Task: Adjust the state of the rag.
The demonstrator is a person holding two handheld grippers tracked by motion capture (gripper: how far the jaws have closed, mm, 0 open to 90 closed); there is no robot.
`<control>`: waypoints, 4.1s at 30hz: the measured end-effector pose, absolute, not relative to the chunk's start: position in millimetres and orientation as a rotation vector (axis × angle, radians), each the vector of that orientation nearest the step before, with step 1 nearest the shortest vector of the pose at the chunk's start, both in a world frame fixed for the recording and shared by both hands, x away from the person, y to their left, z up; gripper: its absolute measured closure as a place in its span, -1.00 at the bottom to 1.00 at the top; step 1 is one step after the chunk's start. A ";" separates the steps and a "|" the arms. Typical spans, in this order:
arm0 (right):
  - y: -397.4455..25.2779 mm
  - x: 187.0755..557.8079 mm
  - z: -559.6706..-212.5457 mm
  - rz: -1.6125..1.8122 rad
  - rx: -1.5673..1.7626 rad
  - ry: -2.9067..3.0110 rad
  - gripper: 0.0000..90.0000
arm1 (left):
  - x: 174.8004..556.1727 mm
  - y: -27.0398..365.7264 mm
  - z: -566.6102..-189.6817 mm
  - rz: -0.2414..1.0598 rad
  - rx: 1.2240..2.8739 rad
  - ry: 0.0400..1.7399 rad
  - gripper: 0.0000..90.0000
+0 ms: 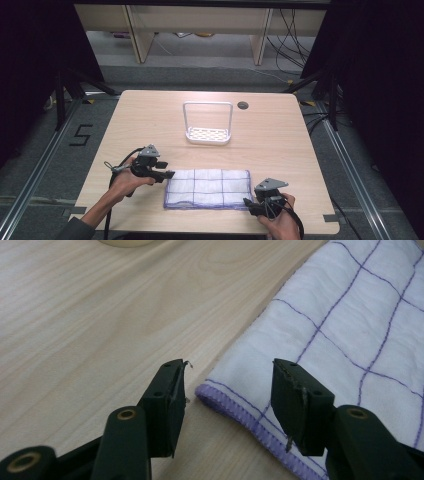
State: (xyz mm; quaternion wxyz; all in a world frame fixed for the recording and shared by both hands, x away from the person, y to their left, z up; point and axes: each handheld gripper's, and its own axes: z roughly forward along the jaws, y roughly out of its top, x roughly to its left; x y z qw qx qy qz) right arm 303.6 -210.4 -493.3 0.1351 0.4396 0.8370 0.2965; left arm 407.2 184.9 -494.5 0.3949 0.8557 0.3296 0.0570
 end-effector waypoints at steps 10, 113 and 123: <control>-203.2 295.8 -498.5 0.813 1.240 2.457 0.16 | 406.6 174.6 -501.6 0.123 2.228 0.793 0.10; -144.9 449.0 -487.2 0.855 1.412 2.441 0.07 | 485.1 87.9 -503.5 0.141 2.164 0.919 0.03; -142.7 448.7 -496.5 0.890 1.400 2.441 0.39 | 484.4 84.5 -507.3 0.104 2.138 0.895 0.57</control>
